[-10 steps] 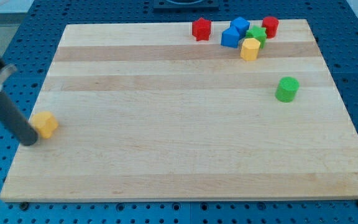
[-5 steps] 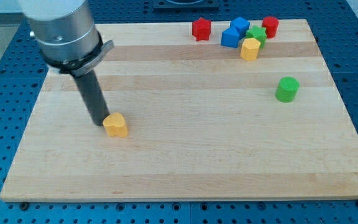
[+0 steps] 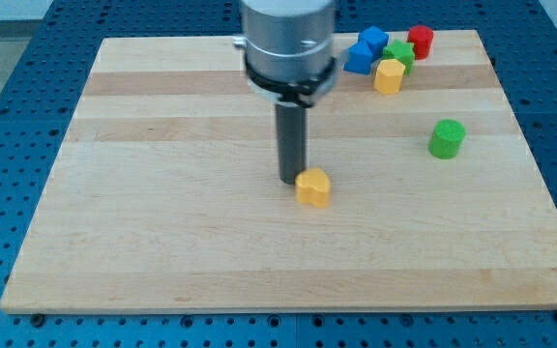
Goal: Place the yellow heart below the green circle
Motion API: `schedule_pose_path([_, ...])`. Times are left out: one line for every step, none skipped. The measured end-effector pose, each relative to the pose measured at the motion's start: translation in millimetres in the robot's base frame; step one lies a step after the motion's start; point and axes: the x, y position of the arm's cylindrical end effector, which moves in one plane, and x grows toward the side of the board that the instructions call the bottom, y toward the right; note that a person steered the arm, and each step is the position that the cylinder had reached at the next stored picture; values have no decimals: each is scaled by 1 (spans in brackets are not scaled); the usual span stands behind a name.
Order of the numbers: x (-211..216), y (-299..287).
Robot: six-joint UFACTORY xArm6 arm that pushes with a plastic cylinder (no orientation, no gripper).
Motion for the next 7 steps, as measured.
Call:
schedule_pose_path([31,-5])
schedule_pose_path([51,41])
schedule_pose_path([78,71])
schedule_pose_path([97,74])
schedule_pose_path([82,118])
schedule_pose_path([69,175])
schedule_pose_path([78,210])
